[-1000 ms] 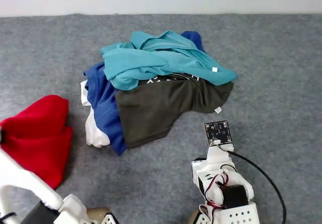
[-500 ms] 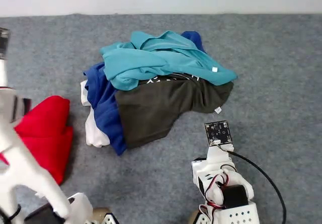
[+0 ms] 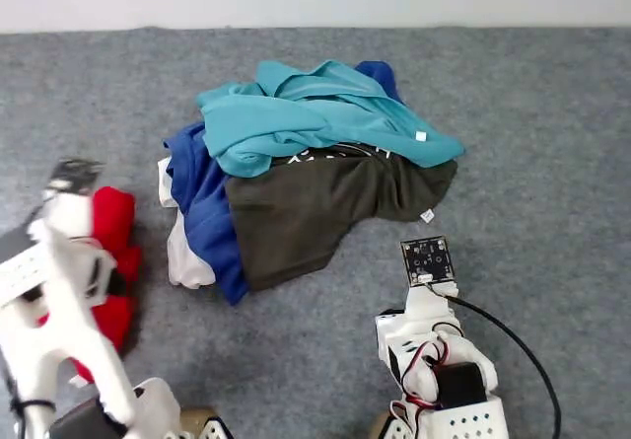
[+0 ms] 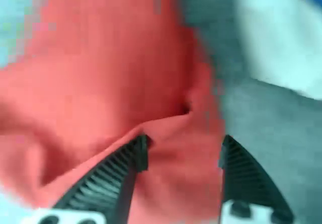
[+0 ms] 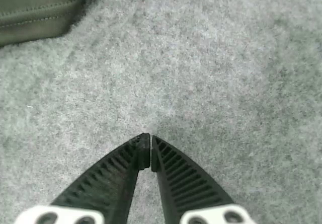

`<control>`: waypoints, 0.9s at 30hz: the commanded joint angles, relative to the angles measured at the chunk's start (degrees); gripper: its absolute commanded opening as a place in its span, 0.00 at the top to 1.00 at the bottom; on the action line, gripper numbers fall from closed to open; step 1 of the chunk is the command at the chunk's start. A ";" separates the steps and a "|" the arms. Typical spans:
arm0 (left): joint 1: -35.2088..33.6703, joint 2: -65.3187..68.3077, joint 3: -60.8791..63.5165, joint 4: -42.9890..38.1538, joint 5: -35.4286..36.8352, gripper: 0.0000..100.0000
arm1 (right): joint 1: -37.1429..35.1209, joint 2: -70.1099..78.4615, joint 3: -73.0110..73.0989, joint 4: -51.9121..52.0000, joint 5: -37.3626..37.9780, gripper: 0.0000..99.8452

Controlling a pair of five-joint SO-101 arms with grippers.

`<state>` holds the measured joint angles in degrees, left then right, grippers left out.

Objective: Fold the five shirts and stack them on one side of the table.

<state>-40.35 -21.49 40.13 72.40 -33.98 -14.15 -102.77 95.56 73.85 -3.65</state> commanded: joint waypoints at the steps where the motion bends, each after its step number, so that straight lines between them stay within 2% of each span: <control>1: -7.56 -1.23 0.04 -7.91 -3.25 0.77 | 0.31 0.13 0.97 0.40 0.62 0.99; 4: -10.29 -1.67 -1.27 -8.35 -4.04 0.77 | 0.31 0.13 0.97 0.40 0.62 0.99; 9: -9.41 -1.67 -11.74 3.96 -3.69 0.77 | 0.31 0.13 0.97 0.40 0.62 0.99; 14: -2.29 -1.67 -24.75 17.93 2.81 0.77 | 0.31 0.13 0.97 0.40 0.62 0.99; 18: 8.97 -1.23 -30.02 25.49 7.74 0.77 | 0.31 0.13 0.97 0.40 0.62 0.99; 22: 20.75 -0.97 -26.86 22.15 14.68 0.75 | 0.31 0.13 0.97 0.40 0.62 0.99; 27: 28.22 1.93 -23.08 15.38 23.47 0.65 | 0.31 0.13 0.97 0.40 0.62 0.99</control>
<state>-15.47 -20.97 16.84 91.38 -14.55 -14.15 -102.77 95.56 73.85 -3.65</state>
